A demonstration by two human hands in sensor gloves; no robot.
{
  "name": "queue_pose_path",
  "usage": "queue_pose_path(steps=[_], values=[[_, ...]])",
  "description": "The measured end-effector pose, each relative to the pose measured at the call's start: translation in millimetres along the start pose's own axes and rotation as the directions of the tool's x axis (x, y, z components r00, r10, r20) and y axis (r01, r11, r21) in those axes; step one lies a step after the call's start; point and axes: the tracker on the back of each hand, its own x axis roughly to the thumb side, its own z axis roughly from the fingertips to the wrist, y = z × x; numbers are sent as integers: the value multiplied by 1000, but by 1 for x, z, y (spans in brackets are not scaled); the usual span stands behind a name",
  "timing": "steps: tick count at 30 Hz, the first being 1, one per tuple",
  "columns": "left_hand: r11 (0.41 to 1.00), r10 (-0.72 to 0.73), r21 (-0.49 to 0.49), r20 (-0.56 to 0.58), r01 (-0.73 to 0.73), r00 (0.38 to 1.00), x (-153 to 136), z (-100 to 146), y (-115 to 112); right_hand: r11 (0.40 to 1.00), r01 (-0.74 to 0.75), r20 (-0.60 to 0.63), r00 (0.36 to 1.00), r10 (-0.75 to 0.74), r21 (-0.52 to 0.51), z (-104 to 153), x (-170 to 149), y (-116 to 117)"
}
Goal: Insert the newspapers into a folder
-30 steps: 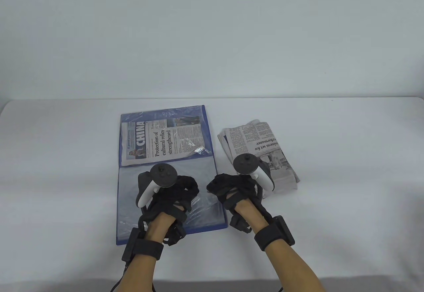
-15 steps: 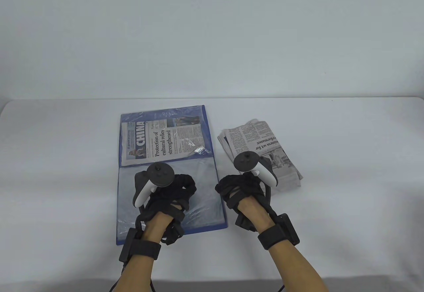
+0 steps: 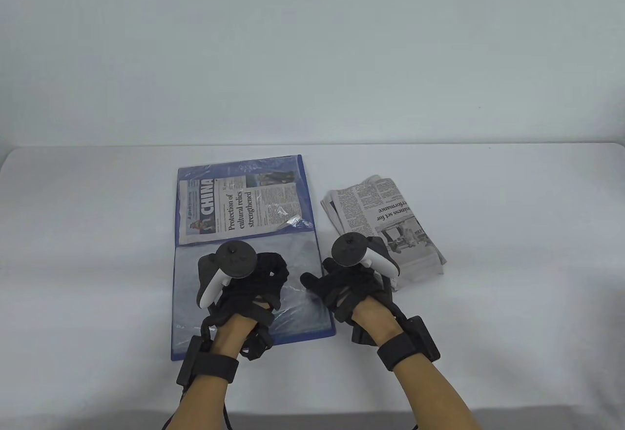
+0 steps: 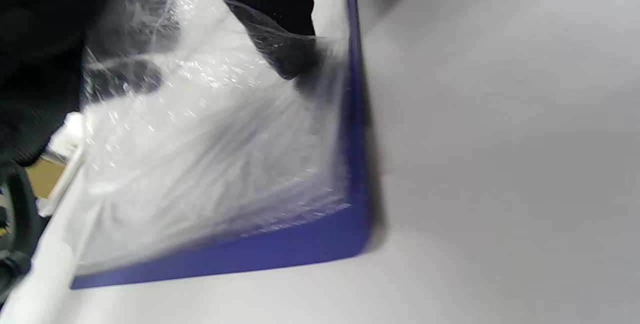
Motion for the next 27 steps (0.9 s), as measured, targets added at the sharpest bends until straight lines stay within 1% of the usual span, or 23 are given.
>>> queue_pose_path(steps=[3, 4, 6, 8, 9, 10, 11, 12, 13, 14, 15, 16, 17, 18, 19, 20, 21, 22, 23, 24, 25, 27], values=[[1000, 10, 21, 5, -10, 1000, 1, 1, 2, 1000, 20, 17, 1000, -20, 5, -1, -2, -3], [1000, 11, 19, 5, -11, 1000, 1, 1, 2, 999, 44, 50, 998, -45, 18, 1, -1, -6], [1000, 12, 2, 3, -12, 1000, 0, 1, 1, 993, 112, 109, 988, -109, -23, 11, 0, -21], [1000, 10, -28, 1, -10, 1000, -2, 1, 0, 969, 212, 195, 963, -185, -126, 29, -4, -47], [999, 13, -32, 1, -13, 1000, -2, 0, 0, 947, 256, 214, 953, -214, -192, 41, -10, -62], [999, 18, -34, 1, -18, 1000, -2, 0, 0, 914, 284, 201, 952, -232, -289, 55, -20, -75], [999, 18, -36, 1, -18, 1000, -1, 0, 0, 887, 293, 182, 953, -242, -355, 63, -29, -82], [999, 17, -37, 2, -17, 1000, -1, 0, 0, 840, 280, 98, 959, -266, -465, 78, -50, -94], [999, 17, -39, 3, -17, 1000, -1, 0, 0, 830, 260, 36, 960, -279, -494, 84, -60, -97], [999, 15, -43, 4, -15, 1000, -1, 0, 0, 831, 202, -102, 950, -295, -518, 92, -81, -100], [999, 14, -45, 3, -14, 1000, -1, 0, 0, 844, 136, -237, 926, -295, -519, 97, -100, -100], [999, 14, -46, 1, -14, 1000, -1, 0, -1, 859, 87, -338, 896, -290, -505, 99, -114, -99], [999, 15, -46, 0, -15, 1000, -1, 0, -1, 868, 55, -396, 874, -280, -493, 100, -122, -97], [999, 17, -47, -1, -17, 1000, -1, 0, -1, 884, -15, -493, 834, -246, -467, 100, -134, -95], [999, 15, -50, 0, -15, 1000, -1, 0, -2, 905, -80, -594, 778, -206, -418, 99, -143, -91], [999, 7, -54, -1, -7, 1000, -1, 0, -2, 923, -112, -649, 742, -169, -369, 97, -147, -90], [998, 0, -57, -2, 0, 1000, -1, -1, -2, 932, -135, -669, 731, -135, -336, 94, -150, -88], [998, -5, -61, -4, 5, 1000, -1, -1, -2, 929, -168, -653, 751, -96, -330, 89, -152, -87], [998, -4, -61, -4, 4, 1000, -1, -1, -2, 904, -246, -677, 733, -61, -349, 89, -150, -88], [998, -1, -60, -4, 0, 1000, -1, 0, -2, 884, -288, -687, 724, -50, -369, 90, -149, -90], [998, 2, -59, -3, -2, 1000, -1, 0, -1, 867, -299, -685, 726, -63, -398, 91, -150, -92], [998, 3, -56, -2, -4, 1000, -1, 0, 0, 849, -239, -644, 751, -146, -471, 95, -153, -94]])
